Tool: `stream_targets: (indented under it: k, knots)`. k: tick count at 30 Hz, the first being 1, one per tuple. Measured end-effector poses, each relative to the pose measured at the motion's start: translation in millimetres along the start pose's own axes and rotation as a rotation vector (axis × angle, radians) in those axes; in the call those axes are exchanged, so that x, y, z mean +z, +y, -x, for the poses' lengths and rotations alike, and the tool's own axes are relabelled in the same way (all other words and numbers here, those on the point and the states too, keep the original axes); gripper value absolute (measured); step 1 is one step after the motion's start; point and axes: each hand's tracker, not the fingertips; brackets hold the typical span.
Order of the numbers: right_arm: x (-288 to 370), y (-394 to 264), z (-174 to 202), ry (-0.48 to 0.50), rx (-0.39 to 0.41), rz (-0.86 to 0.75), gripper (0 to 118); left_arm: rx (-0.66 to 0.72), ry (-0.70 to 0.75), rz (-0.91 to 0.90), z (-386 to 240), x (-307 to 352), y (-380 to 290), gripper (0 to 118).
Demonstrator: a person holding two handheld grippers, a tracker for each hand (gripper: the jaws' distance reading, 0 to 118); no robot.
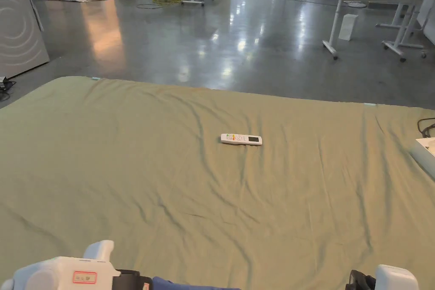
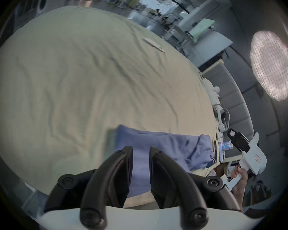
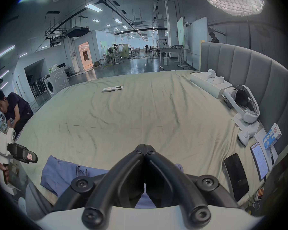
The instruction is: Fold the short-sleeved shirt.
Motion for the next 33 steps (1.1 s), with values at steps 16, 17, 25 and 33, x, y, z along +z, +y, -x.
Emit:
stream_targets:
  k: [16, 17, 25, 33]
  knots:
    - [5.4, 10.0, 8.4, 0.006, 0.046, -0.029, 0, 0.189, -0.272, 0.104, 82.4, -58.8, -13.3, 23]
    - [5.5, 9.7, 8.1, 0.003, 0.047, -0.027, 0, 0.200, -0.280, 0.116, 80.1, -62.2, -15.7, 23]
    - [4.5, 5.9, 9.3, 0.000, 0.054, -0.012, 0, 0.236, -0.390, 0.144, 87.6, -79.7, -17.8, 23]
    - [-0.7, 4.2, 15.3, 0.010, 0.053, 0.004, 0, 0.178, -0.348, 0.131, 69.7, -79.5, -19.9, 23]
